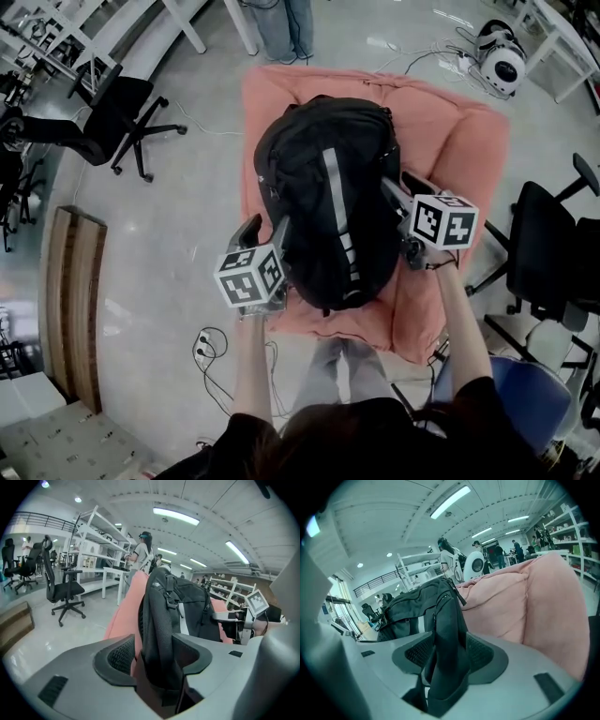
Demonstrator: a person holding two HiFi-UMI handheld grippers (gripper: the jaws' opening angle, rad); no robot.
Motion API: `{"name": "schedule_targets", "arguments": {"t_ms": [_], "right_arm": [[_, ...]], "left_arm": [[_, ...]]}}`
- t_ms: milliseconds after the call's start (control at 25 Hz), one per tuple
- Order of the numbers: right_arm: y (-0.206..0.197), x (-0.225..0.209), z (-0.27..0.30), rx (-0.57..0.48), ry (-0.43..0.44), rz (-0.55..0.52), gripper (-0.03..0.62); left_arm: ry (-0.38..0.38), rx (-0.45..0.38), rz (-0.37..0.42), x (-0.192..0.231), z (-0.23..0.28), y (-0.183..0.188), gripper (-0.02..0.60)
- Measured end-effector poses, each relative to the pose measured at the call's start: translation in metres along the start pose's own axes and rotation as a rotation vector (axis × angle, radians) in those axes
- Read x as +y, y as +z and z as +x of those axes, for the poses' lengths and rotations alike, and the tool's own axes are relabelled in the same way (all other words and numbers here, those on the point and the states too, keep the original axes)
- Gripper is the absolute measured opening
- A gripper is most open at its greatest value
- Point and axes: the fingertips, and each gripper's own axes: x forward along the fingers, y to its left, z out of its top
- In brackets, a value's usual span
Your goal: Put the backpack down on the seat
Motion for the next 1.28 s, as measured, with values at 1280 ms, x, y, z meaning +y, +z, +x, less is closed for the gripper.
{"name": "schedule_targets", "arguments": {"t_ms": [1280], "right_arm": [[0.059, 0.152, -0.226, -0.364, 0.194, -0.178, 0.014]], "left_arm": [[-0.12, -0.33, 0.245, -0.118, -0.215, 0.074, 0.014]]}}
